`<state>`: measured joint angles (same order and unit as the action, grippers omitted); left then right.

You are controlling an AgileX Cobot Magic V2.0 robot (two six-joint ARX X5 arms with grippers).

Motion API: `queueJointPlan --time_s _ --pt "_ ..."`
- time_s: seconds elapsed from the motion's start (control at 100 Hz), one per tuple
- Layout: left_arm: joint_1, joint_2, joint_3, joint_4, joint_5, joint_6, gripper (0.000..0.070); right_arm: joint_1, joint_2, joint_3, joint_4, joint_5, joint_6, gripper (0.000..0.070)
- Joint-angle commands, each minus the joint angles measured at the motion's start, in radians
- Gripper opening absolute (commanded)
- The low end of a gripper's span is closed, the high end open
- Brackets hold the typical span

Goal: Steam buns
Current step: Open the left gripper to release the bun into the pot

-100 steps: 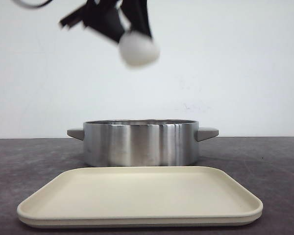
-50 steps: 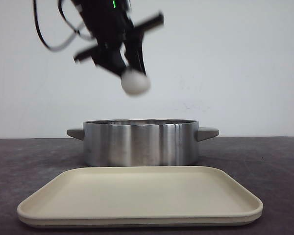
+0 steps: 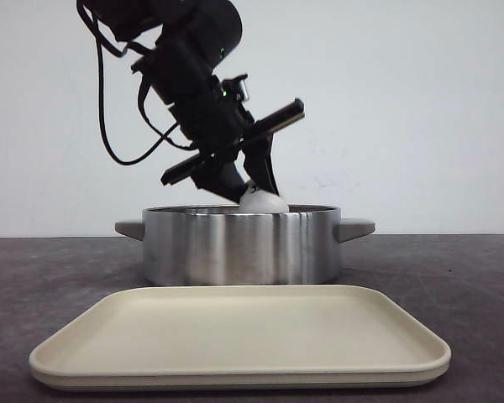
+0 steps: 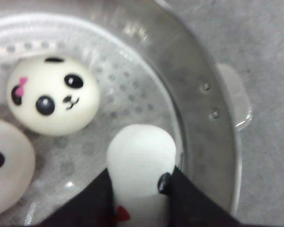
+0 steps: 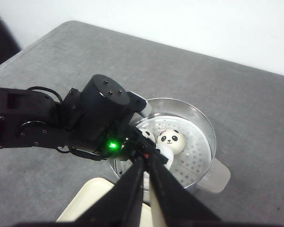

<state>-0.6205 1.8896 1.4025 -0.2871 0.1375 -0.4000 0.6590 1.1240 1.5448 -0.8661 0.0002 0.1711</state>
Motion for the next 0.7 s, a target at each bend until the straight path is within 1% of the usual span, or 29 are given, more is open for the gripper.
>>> queueJointPlan --time_s 0.0,0.04,0.07,0.13,0.23,0.36,0.43,0.49,0.55,0.58,0.62,0.69 --pt "-0.007 0.016 0.018 0.021 0.004 -0.005 0.0333 0.006 0.013 0.018 0.005 0.002 -0.024 0.0013" --pt "-0.007 0.016 0.018 0.026 0.005 -0.005 0.0401 0.006 0.013 0.018 0.006 0.002 -0.026 0.0013" --pt "-0.007 0.016 0.02 0.025 0.005 -0.005 0.0437 0.006 0.013 0.016 0.01 0.003 -0.026 0.0013" --pt "-0.007 0.016 0.027 0.016 0.006 -0.005 0.0485 0.006 0.013 0.014 0.013 0.003 -0.026 0.0013" --pt "-0.007 0.016 0.039 0.01 0.008 -0.005 0.0488 0.006 0.013 0.014 0.013 0.002 -0.026 0.0013" --pt "-0.007 0.014 0.082 -0.042 0.031 -0.005 0.0492 0.006 0.013 0.014 0.012 0.001 -0.026 0.0013" --pt "-0.007 0.014 0.106 -0.068 0.032 0.0 0.0566 0.006 0.013 0.014 0.012 0.001 -0.026 0.0013" --pt "-0.007 0.014 0.134 -0.108 0.032 0.0 0.0592 0.006 0.013 0.014 0.012 0.001 -0.025 0.0013" --pt "-0.007 0.014 0.169 -0.167 0.032 0.005 0.0586 0.006 0.013 0.014 0.01 0.002 -0.026 0.0013" --pt "-0.007 0.011 0.185 -0.198 0.031 0.013 0.0565 0.006 0.013 0.014 0.008 0.002 -0.025 0.0013" --pt "-0.007 0.002 0.205 -0.238 0.023 0.031 0.0486 0.006 0.013 0.014 0.004 0.007 -0.026 0.0013" --pt "-0.007 -0.038 0.213 -0.279 -0.014 0.057 0.0321 0.006 0.013 0.008 0.0 0.036 -0.029 0.0013"
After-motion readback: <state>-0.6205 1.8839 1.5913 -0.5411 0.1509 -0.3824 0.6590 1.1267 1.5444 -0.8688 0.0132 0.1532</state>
